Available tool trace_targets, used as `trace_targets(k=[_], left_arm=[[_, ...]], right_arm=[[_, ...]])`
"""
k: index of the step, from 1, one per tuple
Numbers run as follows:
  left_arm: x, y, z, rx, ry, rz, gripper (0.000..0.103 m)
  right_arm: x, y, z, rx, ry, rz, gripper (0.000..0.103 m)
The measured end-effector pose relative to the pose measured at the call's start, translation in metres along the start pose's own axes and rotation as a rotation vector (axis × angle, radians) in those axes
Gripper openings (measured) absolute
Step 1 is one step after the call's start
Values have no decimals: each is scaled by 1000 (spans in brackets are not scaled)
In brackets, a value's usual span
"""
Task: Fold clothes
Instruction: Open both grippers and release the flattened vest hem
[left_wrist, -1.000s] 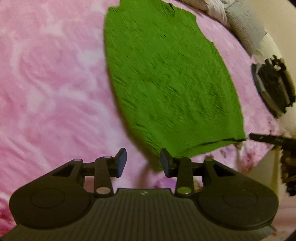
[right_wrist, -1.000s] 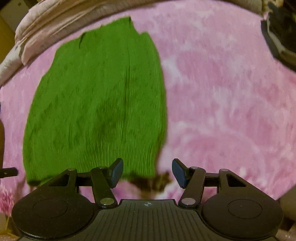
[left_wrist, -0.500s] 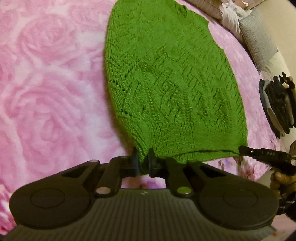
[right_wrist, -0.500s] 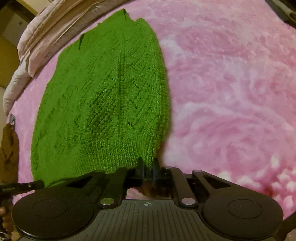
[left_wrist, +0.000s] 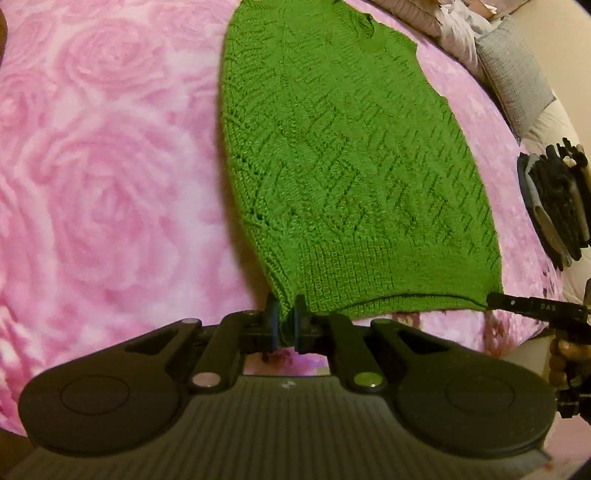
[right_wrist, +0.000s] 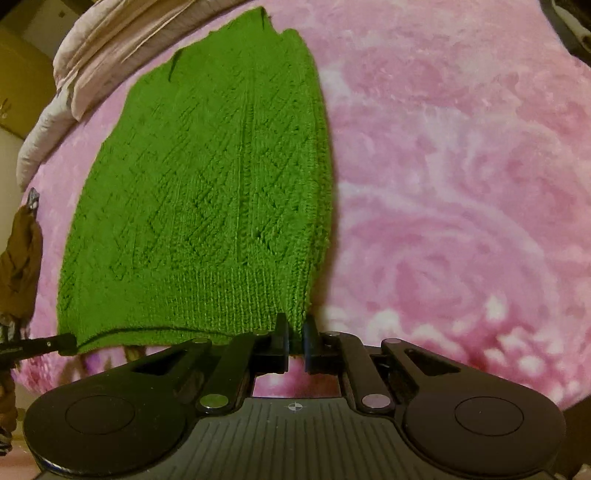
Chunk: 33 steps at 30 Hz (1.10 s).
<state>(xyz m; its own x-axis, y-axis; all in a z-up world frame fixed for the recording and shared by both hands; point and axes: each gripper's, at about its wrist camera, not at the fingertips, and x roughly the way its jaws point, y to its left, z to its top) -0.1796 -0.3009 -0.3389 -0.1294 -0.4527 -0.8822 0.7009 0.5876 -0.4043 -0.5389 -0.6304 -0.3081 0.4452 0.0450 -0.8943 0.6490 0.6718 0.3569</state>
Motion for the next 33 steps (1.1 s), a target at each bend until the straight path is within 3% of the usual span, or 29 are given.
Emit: trace_targets(k=[1,5,6,9,11,18,19,23,33], left_arm=[[-4,-2,1,5,3,5,6],[-23,-11,4,17,60,82,7],[-31,-15,5,29,69,105,8],[-59,-28,7,54,70,142,11],[-76,-39,9,66,63,165,31],[-122,-82,18,130,27,239,54],[-127,-87,19,140,15,245,63],[-144,-104,23,190,-27,269,84],[-157,-123,36,271,-85,304,94]], right_arm=[[-3,2,0,-7,2,-10,7],[-26,10,-2,-32,6,-63,54],[-34,13,-1,-34,3,-68,59],[-58,28,4,-63,11,-82,61],[-71,44,6,-109,34,-99,62],[-101,95,14,-217,81,-93,63],[-105,101,14,-223,82,-90,63],[-115,123,17,-274,74,-104,64],[-122,157,24,-342,57,-96,65]])
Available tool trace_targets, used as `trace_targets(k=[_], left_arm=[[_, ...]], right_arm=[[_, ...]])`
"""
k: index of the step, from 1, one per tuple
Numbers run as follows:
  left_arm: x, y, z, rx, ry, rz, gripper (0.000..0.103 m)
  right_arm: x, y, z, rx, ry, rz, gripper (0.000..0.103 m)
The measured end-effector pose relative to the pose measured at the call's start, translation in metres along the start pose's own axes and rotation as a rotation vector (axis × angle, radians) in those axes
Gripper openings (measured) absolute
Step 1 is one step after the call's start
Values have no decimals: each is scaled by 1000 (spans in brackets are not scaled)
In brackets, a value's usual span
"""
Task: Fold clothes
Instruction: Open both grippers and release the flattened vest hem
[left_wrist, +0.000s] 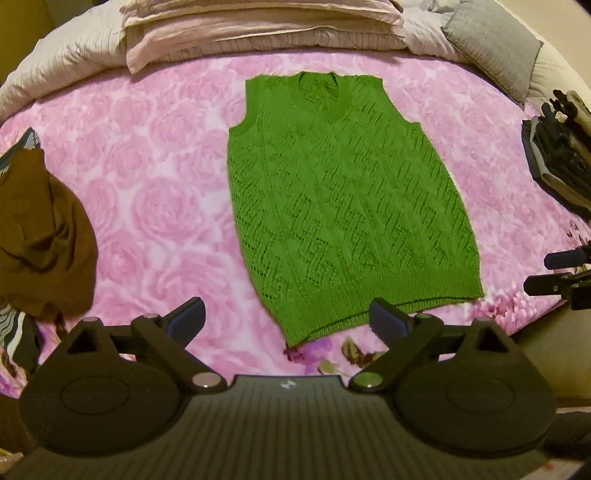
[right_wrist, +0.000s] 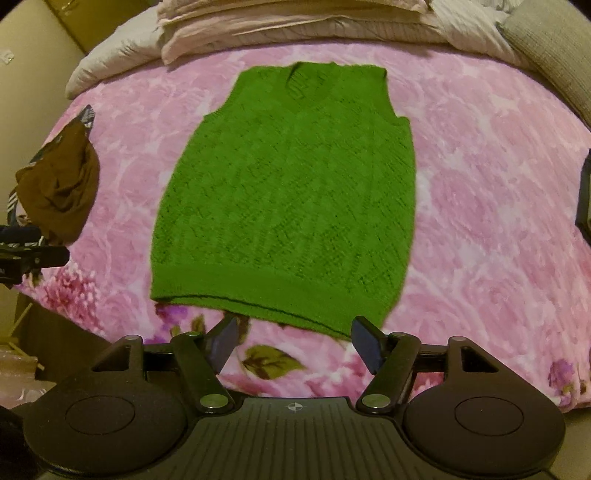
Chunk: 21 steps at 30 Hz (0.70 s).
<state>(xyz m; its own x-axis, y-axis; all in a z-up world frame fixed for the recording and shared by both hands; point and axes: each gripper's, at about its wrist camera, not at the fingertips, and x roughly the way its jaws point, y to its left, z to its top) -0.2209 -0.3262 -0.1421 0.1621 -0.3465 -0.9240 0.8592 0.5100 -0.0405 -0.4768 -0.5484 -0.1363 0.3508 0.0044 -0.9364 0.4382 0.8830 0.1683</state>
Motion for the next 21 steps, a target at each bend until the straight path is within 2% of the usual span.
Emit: trace_targets(k=[12,21], left_arm=[[-6,0,1,-1,-15,-15,95],[-7,-2,0,0,-17,-21,95]], right_arm=[[-2,-4,1,16,10,-1,66],[-2,-4,0,7,35,-64,66]])
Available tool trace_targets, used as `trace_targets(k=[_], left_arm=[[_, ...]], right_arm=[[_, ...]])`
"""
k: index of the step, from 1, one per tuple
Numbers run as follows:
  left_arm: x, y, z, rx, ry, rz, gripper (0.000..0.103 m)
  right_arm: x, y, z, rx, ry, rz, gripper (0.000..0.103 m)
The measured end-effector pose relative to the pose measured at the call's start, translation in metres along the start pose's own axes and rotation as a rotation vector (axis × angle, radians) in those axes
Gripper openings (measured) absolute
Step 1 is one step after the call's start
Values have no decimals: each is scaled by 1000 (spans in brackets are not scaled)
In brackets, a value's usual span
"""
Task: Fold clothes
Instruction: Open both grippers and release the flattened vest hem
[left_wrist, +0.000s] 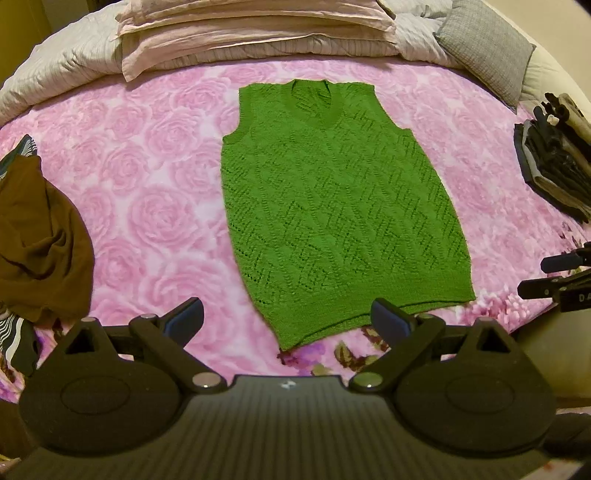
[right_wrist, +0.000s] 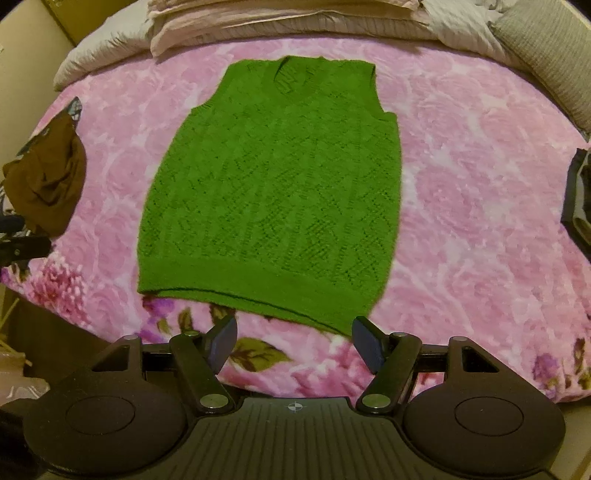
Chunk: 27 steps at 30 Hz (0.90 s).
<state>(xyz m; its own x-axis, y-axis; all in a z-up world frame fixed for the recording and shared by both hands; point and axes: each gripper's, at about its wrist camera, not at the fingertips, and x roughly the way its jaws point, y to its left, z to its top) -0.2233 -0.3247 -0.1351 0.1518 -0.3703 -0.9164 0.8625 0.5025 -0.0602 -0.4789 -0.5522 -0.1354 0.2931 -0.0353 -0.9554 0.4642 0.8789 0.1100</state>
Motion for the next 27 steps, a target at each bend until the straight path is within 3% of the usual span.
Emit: trace_targets(k=[27], left_arm=[[13,-12,17,4,2,61,95]], right_arm=[[12,-10,21,-62,8,12,66]])
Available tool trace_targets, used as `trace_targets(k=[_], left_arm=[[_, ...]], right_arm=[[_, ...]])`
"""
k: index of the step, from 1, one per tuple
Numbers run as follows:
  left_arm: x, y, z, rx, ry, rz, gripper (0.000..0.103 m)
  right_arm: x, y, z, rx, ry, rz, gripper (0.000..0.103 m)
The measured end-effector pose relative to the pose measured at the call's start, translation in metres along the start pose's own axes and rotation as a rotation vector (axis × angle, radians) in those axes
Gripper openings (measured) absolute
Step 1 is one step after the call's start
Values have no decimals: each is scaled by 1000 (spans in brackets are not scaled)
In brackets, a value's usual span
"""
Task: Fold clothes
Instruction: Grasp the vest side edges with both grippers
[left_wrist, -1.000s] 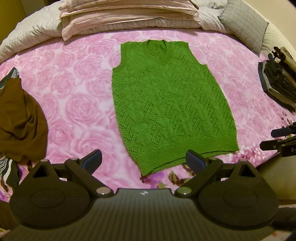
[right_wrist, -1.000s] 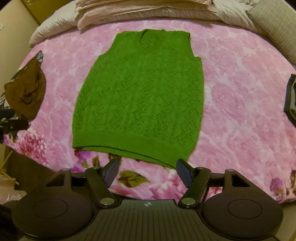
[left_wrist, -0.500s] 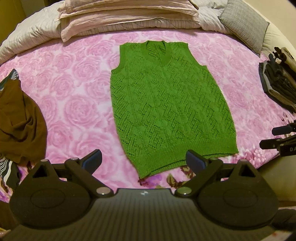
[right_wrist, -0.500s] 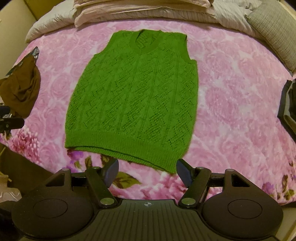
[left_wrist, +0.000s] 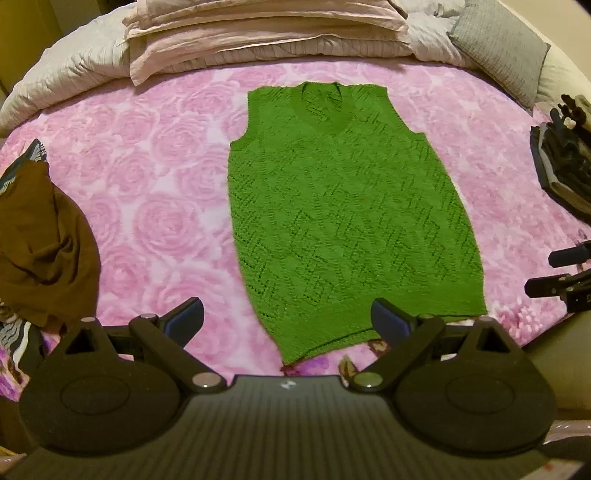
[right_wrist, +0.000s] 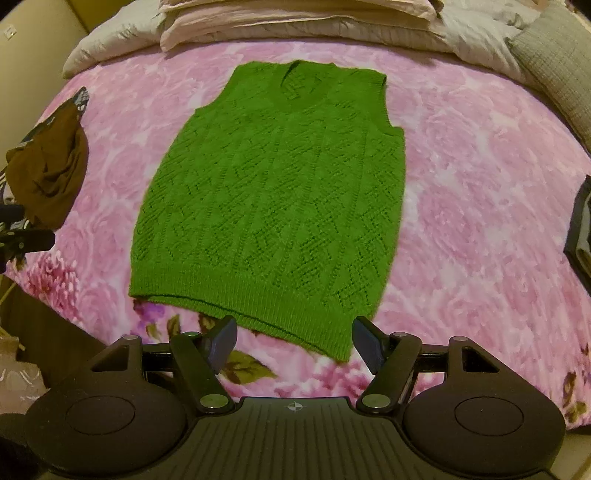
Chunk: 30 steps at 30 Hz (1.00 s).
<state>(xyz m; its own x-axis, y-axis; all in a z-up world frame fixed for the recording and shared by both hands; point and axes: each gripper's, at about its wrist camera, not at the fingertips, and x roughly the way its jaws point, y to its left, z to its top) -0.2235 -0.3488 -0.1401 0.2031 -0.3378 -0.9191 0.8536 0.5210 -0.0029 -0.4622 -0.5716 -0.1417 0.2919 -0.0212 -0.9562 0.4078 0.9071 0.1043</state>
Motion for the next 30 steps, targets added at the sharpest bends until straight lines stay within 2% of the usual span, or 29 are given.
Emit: trace_targets(k=[8,12,16,20,24,30], left_arm=[[40,19,39,94,-14,-28,95],[66,31,79,172,-57,-71,95],[99,41,129,239,-51,-85,95],[131,51,182,299,-51,-95,95],[170,59,231,305,-34,-123,91],[244,56,293,379,-41,-115,74]], right_arm=[[24,-9,28,36,40,-39,66],[35,-12,57,50,50,-55,66],[45,-18,95,39,37,-63,66],[59,-31,137,-15,18,-63,66],[85,-51,183,-103,7,-56,66],[147,-87,255,-280,-21,5,65]])
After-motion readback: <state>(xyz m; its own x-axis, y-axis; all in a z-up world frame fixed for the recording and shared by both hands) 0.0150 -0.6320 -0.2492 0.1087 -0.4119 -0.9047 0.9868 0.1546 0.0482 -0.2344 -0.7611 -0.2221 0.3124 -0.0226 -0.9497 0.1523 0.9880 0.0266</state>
